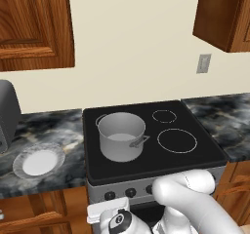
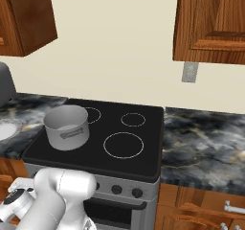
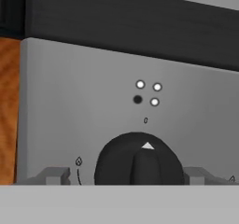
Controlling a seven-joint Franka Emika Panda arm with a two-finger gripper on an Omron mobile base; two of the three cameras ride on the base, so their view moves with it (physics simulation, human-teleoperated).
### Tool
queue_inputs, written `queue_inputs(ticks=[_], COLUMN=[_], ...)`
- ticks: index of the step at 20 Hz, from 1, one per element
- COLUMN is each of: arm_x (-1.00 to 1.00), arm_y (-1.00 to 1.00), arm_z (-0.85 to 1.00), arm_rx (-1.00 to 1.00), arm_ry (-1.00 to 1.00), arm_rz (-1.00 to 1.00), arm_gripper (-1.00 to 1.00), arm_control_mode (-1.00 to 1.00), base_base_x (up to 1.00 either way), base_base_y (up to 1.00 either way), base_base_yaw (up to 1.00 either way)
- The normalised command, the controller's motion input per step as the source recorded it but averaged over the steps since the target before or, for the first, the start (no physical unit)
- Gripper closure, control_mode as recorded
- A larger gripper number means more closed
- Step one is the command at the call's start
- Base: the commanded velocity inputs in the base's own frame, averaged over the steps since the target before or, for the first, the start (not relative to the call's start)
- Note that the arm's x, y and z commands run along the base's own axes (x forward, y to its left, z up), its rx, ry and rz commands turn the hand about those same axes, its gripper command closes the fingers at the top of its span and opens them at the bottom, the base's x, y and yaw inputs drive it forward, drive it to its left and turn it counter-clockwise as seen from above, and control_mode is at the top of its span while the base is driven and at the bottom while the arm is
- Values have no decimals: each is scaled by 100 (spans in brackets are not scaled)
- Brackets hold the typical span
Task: Retrieve the frozen meat and place it in the pot on a burner. Then turn the burner on.
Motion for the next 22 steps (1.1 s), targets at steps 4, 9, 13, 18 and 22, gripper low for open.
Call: queue_inputs(ticks=[4, 9, 13, 18, 22], arm_x=[0, 0, 0, 0, 0], arm_y=[0, 0, 0, 0, 0], arm_z=[0, 0, 0, 0, 0], arm_rx=[0, 0, 0, -6, -22], arm_ry=[0, 0, 0, 0, 0], arm_rz=[0, 0, 0, 0, 3], arm_gripper=[100, 100, 100, 100, 100], arm_control_mode=[-100, -100, -100, -100, -100], base_base_x=[0, 0, 0, 0, 0], base_base_y=[0, 0, 0, 0, 0], base_base_yaw=[0, 0, 0, 0, 0])
